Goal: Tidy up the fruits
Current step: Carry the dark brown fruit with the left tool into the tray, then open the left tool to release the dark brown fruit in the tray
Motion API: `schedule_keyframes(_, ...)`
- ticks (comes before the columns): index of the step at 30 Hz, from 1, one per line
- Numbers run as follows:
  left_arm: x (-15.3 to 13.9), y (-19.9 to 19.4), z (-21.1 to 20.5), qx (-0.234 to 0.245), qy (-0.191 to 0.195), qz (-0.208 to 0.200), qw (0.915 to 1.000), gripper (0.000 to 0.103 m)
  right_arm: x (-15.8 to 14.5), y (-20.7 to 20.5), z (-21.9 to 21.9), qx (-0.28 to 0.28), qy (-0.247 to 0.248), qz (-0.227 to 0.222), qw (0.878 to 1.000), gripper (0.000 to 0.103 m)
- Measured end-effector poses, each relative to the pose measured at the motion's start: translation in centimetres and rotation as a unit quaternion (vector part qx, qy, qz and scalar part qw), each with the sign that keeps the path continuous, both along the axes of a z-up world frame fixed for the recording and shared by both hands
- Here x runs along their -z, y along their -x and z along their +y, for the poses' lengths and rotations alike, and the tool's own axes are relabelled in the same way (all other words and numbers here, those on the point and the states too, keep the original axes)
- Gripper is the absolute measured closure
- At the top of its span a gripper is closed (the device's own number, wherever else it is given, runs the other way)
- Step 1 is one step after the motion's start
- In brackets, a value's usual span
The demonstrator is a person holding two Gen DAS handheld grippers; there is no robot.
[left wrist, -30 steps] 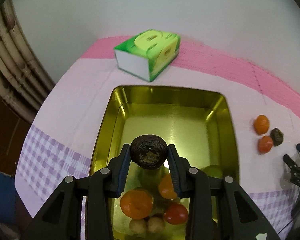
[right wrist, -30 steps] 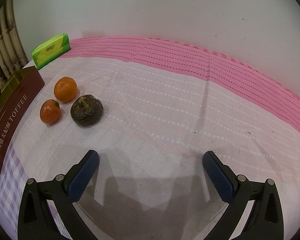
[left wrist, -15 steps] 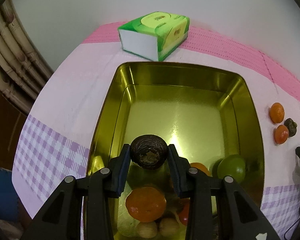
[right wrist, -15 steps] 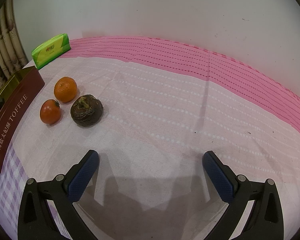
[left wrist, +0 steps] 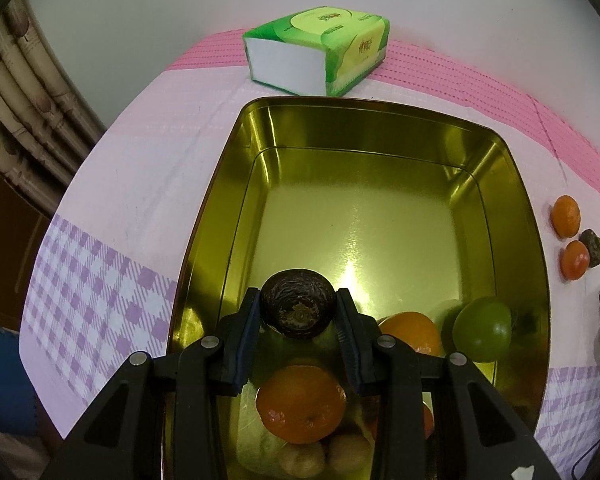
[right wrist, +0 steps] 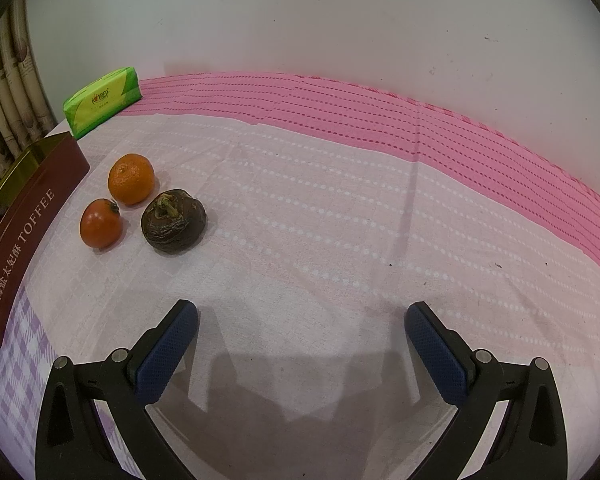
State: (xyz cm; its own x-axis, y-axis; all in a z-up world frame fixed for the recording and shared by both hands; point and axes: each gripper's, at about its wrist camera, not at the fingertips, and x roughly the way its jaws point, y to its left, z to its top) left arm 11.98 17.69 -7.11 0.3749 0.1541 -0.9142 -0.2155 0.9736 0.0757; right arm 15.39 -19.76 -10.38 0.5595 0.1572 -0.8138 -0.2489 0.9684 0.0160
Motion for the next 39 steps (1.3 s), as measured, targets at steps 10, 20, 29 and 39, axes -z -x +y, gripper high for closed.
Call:
schedule_keyframes(10,0.4,-0.2,0.0,0.004,-0.009,0.003,0.9999,0.069,0.0,0.0,0.0,0.0,0.0,0.0,1.0,0.0)
schedule_keyframes(20,-0.1,0.3,-0.4,0.014,-0.017,0.0,0.9998,0.063,0.0,0.0,0.0,0.0,0.0,0.0,1.0,0.0)
schedule_keyframes(29,-2.4,1.9,-1.1,0.026,-0.022,-0.031,0.9989,0.052,0.0,0.0,0.0,0.0,-0.001,-0.001,1.0,0.0)
schedule_keyframes(39,-3.8,4.6,-2.4,0.031,-0.011,-0.048,0.9983,0.042,0.0,0.1,-0.2,-0.017,0.001,0.009,1.0,0.0)
